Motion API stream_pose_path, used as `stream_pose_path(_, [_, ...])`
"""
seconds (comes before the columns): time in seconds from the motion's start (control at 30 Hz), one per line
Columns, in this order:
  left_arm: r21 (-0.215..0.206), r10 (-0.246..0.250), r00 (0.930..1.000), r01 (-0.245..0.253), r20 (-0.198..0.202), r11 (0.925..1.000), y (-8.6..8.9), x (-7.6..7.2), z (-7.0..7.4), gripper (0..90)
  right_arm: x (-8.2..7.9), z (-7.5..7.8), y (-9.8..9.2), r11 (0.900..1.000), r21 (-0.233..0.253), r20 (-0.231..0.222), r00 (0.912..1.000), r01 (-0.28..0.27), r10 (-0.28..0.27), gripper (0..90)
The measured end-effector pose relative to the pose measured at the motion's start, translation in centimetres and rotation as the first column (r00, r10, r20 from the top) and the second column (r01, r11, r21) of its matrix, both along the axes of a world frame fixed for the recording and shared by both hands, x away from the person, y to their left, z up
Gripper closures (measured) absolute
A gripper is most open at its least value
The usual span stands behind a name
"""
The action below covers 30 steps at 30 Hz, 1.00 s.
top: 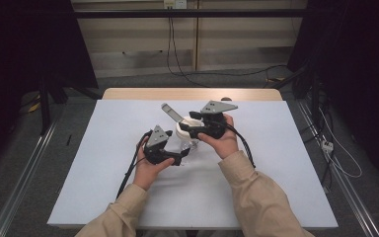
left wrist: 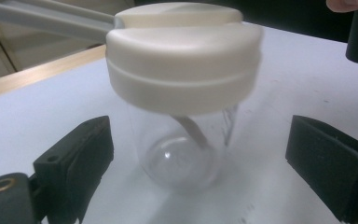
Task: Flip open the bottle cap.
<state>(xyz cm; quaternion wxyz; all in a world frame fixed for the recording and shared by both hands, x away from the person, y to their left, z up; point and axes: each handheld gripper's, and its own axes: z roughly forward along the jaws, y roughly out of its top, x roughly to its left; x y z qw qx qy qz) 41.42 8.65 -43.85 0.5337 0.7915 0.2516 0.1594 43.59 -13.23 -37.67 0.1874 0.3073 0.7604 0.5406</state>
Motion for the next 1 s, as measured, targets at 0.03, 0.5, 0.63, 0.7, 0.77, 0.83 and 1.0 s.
stream_pose_path(0.03, [0.004,-0.008,1.0000,0.008,0.001,1.0000,0.4,-0.3,0.1,7.2,-0.5,0.0,-0.4,1.000,0.002,0.005,1.0000,0.007,-0.007,33.1])
stream_pose_path(0.5, [-0.008,0.000,1.0000,0.000,-0.007,1.0000,6.1,-2.7,0.2,7.2,-6.7,-2.6,-5.9,0.998,0.049,-0.030,0.9988,0.040,-0.038,14.1])
stream_pose_path(0.63, [-0.003,0.005,1.0000,-0.005,-0.007,1.0000,7.1,-3.2,0.2,7.2,-8.1,-3.3,-7.2,0.997,0.020,-0.010,0.9975,0.070,-0.070,12.5])
stream_pose_path(0.7, [0.003,0.002,1.0000,-0.002,-0.009,1.0000,7.7,-3.4,0.2,7.2,-8.9,-3.8,-8.1,0.996,0.018,-0.010,0.9965,0.083,-0.083,11.3])
stream_pose_path(0.77, [0.003,0.001,0.9999,-0.001,-0.013,1.0000,8.2,-3.6,0.1,7.3,-9.6,-4.3,-9.0,0.995,0.022,-0.009,0.9957,0.093,-0.093,10.9])
stream_pose_path(0.83, [-0.005,0.008,0.9997,-0.008,-0.023,1.0000,8.8,-3.9,0.1,7.3,-10.3,-4.7,-9.8,0.994,0.019,-0.010,0.9946,0.104,-0.103,10.0])
stream_pose_path(1.0, [0.011,0.031,0.9992,-0.031,-0.024,0.9995,10.5,-4.2,0.1,7.3,-11.9,-5.6,-11.1,0.993,0.013,-0.009,0.9932,0.116,-0.116,9.4])
